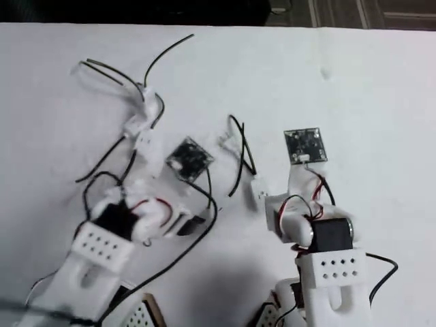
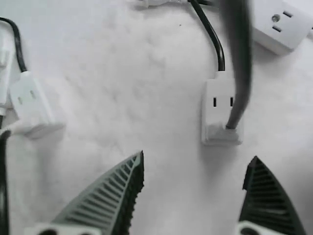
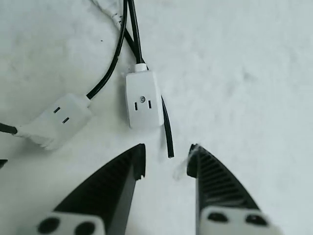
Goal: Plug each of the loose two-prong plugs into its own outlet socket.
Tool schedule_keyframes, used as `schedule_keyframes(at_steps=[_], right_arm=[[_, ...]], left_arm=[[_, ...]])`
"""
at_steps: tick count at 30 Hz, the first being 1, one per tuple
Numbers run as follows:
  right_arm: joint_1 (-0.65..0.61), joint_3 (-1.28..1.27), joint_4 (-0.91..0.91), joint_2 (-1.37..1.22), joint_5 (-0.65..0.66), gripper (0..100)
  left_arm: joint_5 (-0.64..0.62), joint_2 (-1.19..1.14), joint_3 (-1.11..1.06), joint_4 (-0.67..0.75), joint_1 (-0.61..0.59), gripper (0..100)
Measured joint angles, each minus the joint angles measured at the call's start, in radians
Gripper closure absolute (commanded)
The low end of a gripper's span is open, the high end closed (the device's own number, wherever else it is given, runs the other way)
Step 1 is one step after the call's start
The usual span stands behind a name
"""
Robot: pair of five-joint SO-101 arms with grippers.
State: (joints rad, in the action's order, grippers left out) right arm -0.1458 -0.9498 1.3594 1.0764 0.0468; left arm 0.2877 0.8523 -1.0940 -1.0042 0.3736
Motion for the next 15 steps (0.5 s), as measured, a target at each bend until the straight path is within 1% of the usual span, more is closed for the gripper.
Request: schedule_keyframes(at_steps=[5, 8, 11, 15], right_arm=[[0.014, 0.0, 0.0, 0.0, 0.0, 85.8], [0.014, 0.0, 0.0, 0.0, 0.0, 85.8], [0.014, 0.0, 0.0, 0.0, 0.0, 85.8], [0.014, 0.0, 0.0, 0.0, 0.0, 85.8]], left_arm=[[-0.083, -0.158, 0.0, 0.089, 0.078, 68], [-0.104, -0.258, 0.009, 0.129, 0.109, 68], [-0.104, -0.362, 0.044, 0.164, 0.112, 74], [-0.106, -0.505, 0.1, 0.224, 0.112, 84]])
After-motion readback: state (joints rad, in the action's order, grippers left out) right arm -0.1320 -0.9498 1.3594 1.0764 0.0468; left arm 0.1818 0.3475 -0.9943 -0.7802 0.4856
